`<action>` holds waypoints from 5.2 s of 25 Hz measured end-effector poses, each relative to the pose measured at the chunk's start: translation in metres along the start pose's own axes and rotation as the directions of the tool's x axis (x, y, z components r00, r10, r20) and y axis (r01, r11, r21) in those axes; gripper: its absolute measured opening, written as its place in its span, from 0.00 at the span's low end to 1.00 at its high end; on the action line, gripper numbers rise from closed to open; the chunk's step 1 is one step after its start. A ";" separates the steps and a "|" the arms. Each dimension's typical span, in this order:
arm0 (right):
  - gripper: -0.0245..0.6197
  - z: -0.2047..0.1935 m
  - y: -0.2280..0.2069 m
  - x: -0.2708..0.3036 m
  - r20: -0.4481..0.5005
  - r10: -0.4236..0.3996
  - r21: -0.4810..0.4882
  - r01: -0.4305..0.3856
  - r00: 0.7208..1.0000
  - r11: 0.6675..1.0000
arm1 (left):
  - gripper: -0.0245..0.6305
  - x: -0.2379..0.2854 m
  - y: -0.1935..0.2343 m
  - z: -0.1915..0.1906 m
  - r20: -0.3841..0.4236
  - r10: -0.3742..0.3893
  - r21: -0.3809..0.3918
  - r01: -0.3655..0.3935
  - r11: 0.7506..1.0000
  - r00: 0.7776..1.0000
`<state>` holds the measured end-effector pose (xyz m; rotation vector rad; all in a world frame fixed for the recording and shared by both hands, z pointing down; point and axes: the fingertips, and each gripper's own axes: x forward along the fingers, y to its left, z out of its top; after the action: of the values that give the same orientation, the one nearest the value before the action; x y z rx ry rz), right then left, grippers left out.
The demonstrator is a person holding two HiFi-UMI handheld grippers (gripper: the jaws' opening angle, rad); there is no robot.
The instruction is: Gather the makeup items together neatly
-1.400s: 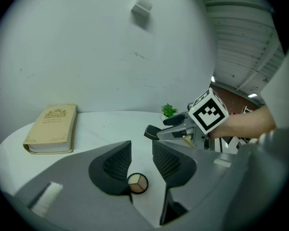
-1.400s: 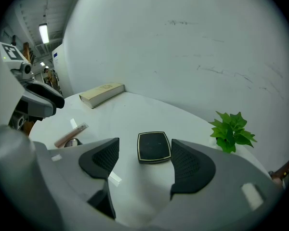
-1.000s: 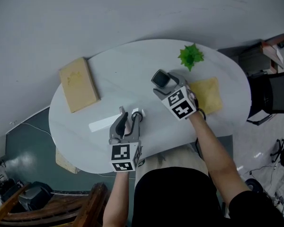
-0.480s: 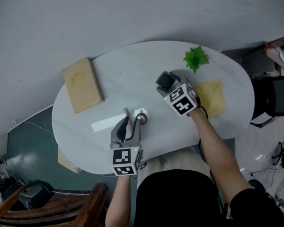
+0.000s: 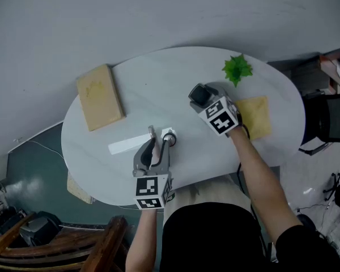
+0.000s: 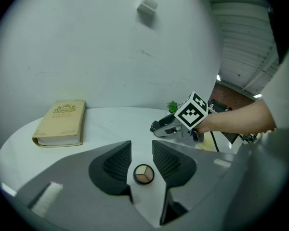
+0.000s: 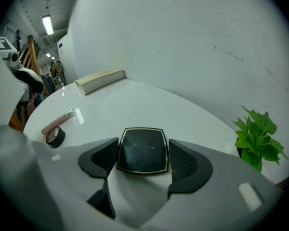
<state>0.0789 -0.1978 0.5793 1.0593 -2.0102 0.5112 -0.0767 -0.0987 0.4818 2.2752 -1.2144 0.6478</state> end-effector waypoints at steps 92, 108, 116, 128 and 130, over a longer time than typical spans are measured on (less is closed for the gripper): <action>0.57 -0.041 0.137 -0.056 0.071 -0.066 -0.033 0.068 0.995 0.997 | 0.25 -0.057 0.036 -0.027 0.036 -0.079 0.064 0.077 0.995 0.996; 0.55 -0.049 0.162 -0.108 0.123 -0.045 -0.056 0.052 0.991 0.997 | 0.24 -0.081 0.001 -0.034 0.070 -0.036 0.062 0.032 0.998 0.997; 0.43 -0.068 0.184 -0.152 0.173 -0.011 -0.079 0.025 0.985 0.997 | 0.24 -0.111 -0.040 -0.052 0.092 -0.001 0.039 -0.003 0.999 0.996; 0.20 -0.085 0.221 -0.229 0.282 0.020 -0.128 0.017 0.959 0.992 | 0.24 -0.165 -0.093 -0.072 0.164 0.050 0.032 -0.056 0.998 0.985; 0.15 -0.089 0.225 -0.240 0.296 0.023 -0.134 0.018 0.955 0.991 | 0.24 -0.174 -0.101 -0.077 0.173 0.057 0.028 -0.063 0.998 0.983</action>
<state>0.0155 0.1091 0.4450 1.1007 -2.2729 0.2200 -0.0909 0.1062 0.4175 2.3707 -1.3660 0.5049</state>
